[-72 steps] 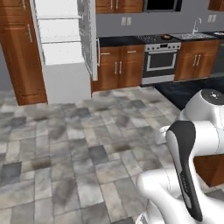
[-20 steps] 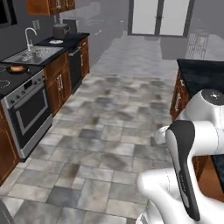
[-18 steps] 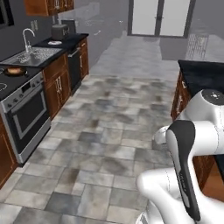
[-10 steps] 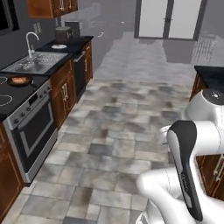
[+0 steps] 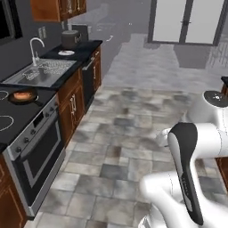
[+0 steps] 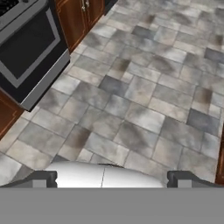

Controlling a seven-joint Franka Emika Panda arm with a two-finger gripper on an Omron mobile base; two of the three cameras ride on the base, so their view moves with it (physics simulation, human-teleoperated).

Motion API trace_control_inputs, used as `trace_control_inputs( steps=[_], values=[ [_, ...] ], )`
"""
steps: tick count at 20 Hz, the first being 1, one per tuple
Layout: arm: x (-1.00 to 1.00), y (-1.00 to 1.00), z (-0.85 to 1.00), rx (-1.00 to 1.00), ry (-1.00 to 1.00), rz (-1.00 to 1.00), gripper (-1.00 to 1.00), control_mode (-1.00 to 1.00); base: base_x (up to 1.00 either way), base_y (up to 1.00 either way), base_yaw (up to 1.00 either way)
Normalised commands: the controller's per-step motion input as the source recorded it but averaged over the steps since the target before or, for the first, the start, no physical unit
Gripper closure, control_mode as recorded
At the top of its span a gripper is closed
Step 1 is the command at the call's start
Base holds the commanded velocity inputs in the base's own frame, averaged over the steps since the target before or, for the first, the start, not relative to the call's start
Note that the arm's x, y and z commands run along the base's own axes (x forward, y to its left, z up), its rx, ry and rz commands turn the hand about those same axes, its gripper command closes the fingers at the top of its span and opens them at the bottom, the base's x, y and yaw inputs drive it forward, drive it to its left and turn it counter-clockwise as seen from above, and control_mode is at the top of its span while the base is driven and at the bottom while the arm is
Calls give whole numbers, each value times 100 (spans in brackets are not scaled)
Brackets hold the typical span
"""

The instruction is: Place the cold items (peach and tangerine) from the fridge in one tupperware on the dining counter. Place the warm items (hot dog and kebab skewer) in the stove area in another tupperware.

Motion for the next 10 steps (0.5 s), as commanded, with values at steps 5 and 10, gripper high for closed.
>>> trace_control_inputs(
  steps=[5, 10],
  values=[
    [0, 0, 0, 0, 0, 0, -100, 100, 100, 0, 24],
    [0, 0, 0, 0, 0, 0, -100, 100, 100, -6, 33]
  ],
)
